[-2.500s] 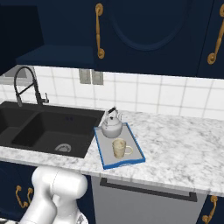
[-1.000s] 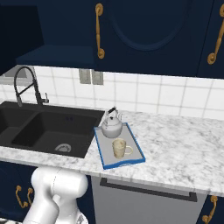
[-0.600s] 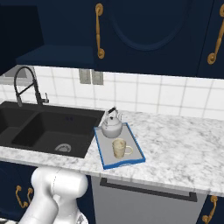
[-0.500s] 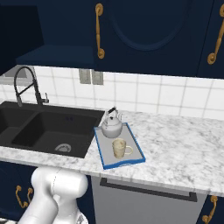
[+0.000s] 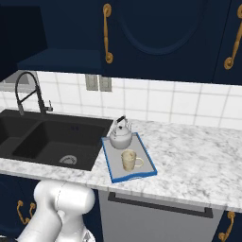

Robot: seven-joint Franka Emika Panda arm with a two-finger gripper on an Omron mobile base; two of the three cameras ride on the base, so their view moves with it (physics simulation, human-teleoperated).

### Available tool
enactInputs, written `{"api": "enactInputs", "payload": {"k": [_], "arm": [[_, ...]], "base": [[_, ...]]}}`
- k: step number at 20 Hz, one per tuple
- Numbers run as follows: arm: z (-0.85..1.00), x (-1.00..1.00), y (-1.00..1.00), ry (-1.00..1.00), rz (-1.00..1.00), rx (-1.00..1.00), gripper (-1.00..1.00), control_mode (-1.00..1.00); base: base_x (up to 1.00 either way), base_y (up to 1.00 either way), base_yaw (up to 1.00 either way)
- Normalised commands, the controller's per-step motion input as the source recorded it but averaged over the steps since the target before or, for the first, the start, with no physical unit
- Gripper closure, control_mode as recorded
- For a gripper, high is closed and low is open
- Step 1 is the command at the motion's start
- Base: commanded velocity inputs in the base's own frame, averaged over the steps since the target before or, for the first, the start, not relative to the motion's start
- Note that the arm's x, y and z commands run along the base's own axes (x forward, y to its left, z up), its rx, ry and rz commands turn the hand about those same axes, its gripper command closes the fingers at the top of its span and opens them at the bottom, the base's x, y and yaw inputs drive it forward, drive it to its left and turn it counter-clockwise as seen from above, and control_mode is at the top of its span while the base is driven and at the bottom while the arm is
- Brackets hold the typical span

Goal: Pick the kettle from the counter and place it on the tray. Then pick the mug from the cabinet and place it on the tray. Then close the cabinet doors.

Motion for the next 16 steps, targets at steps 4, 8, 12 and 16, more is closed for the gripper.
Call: {"api": "enactInputs", "payload": {"k": [4, 8, 12, 16], "arm": [[0.0, 0.33, -0.59, 0.03, -0.16, 0.0, -1.0, -1.0], [0.0, 0.32, -0.71, 0.08, -0.17, 0.0, -1.0, -1.0], [0.0, 0.42, -0.73, 0.1, -0.17, 0.0, -1.0, -1.0], [0.0, 0.53, -0.67, 0.06, -0.19, 0.0, -1.0, -1.0]], "base": [[0.0, 0.0, 0.0], [0.0, 0.0, 0.0], [0.0, 0.0, 0.0], [0.0, 0.0, 0.0]]}}
